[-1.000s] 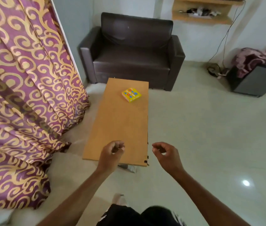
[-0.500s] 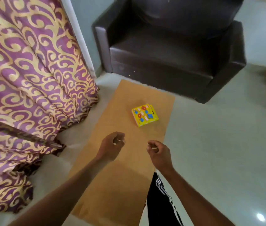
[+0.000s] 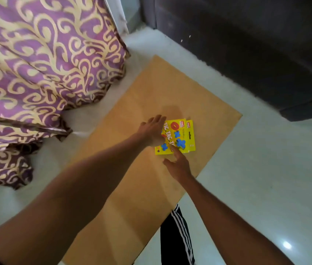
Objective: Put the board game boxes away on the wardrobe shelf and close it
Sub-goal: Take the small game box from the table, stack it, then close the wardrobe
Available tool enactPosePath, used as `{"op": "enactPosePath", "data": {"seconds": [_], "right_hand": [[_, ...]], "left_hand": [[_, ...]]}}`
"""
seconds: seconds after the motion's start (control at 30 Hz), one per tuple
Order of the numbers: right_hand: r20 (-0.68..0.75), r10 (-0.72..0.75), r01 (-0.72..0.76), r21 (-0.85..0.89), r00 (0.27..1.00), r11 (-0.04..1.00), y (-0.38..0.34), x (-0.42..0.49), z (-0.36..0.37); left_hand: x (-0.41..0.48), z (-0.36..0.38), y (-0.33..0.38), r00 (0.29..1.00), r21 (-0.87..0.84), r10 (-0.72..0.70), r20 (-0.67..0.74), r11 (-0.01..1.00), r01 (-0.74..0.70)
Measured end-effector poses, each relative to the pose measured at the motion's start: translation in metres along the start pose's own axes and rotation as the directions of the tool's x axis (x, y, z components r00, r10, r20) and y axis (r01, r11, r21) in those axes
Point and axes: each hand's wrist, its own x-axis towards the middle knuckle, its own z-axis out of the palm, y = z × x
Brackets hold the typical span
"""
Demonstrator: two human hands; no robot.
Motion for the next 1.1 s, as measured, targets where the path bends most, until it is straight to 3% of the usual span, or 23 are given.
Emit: {"op": "enactPosePath", "data": {"seconds": [0.13, 0.27, 0.33, 0.43, 0.5, 0.57, 0.67, 0.77, 0.93, 1.1], "right_hand": [[0.009, -0.003, 0.002, 0.139, 1.000, 0.990, 0.007, 0.003, -0.005], [0.058, -0.019, 0.011, 0.127, 0.998, 0.992, 0.016, -0.007, -0.007], [0.112, -0.030, 0.025, 0.047, 0.993, 0.999, 0.028, -0.017, -0.003], [0.182, -0.051, 0.065, -0.074, 0.982, 0.995, 0.013, -0.059, -0.006], [0.236, -0.087, 0.121, -0.131, 0.968, 0.984, -0.004, -0.092, -0.005], [0.318, -0.143, 0.210, -0.190, 0.937, 0.959, -0.017, -0.128, 0.001], [0.416, -0.200, 0.334, -0.281, 0.887, 0.899, -0.034, -0.177, 0.017], [0.482, -0.278, 0.466, -0.331, 0.831, 0.821, -0.043, -0.223, 0.040], [0.611, -0.353, 0.651, -0.374, 0.709, 0.660, -0.053, -0.314, 0.103], [0.685, -0.414, 0.781, -0.386, 0.599, 0.491, -0.044, -0.419, 0.196]], "left_hand": [[0.009, 0.012, -0.001, 0.993, -0.043, -0.105, 0.053, 0.993, 0.107], [-0.020, 0.033, -0.020, 0.963, -0.312, -0.201, 0.178, 0.917, 0.249], [-0.054, 0.049, -0.039, 0.954, -0.506, -0.186, 0.237, 0.814, 0.285], [-0.119, 0.069, -0.050, 0.953, -0.779, -0.224, 0.203, 0.553, 0.296], [-0.174, 0.071, -0.047, 0.956, -0.882, -0.250, 0.156, 0.401, 0.249], [-0.234, 0.076, -0.048, 0.956, -0.924, -0.272, 0.109, 0.328, 0.199], [-0.315, 0.088, -0.051, 0.944, -0.944, -0.328, 0.020, 0.306, 0.126], [-0.392, 0.104, -0.052, 0.912, -0.936, -0.402, -0.086, 0.346, 0.065], [-0.516, 0.165, -0.073, 0.801, -0.906, -0.568, -0.189, 0.415, 0.080], [-0.640, 0.247, -0.105, 0.652, -0.918, -0.733, -0.194, 0.370, 0.143]]}}
